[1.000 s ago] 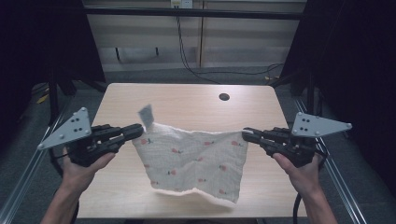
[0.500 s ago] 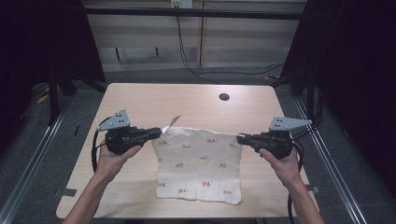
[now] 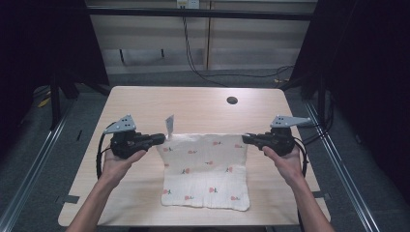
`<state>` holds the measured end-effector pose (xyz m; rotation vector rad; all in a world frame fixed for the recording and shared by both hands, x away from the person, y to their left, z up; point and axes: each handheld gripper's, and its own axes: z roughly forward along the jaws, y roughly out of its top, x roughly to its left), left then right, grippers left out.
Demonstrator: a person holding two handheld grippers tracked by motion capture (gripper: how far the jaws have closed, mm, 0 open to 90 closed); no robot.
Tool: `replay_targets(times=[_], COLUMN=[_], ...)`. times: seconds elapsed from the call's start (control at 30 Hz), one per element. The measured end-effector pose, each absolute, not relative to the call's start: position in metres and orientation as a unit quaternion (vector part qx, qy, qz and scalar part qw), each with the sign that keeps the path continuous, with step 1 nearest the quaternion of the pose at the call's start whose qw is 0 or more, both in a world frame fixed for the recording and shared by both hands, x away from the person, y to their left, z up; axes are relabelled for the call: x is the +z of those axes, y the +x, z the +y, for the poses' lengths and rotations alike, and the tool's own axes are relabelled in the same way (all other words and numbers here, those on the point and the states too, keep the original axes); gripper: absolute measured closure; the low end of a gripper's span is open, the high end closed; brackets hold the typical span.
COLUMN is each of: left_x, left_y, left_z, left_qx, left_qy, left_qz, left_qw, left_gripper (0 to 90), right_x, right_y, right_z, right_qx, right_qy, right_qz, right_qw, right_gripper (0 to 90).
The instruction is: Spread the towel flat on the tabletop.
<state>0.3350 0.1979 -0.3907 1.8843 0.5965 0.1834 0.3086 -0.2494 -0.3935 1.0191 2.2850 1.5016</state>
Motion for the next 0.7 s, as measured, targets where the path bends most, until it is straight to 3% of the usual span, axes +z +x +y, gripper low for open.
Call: replay_targets(times=[0.7], left_x=[-0.429], left_y=[0.380], left_z=[0.184], left_qx=[0.084], left_qy=[0.797], left_qz=[0.288], left_qw=[0.525], left_gripper=[86.6], right_x=[-0.424], right_y=[0.356], right_z=[-0.250], right_qx=[0.490], right_qy=[0.373], right_qz=[0.780], right_qw=[0.108], right_gripper=[84.7])
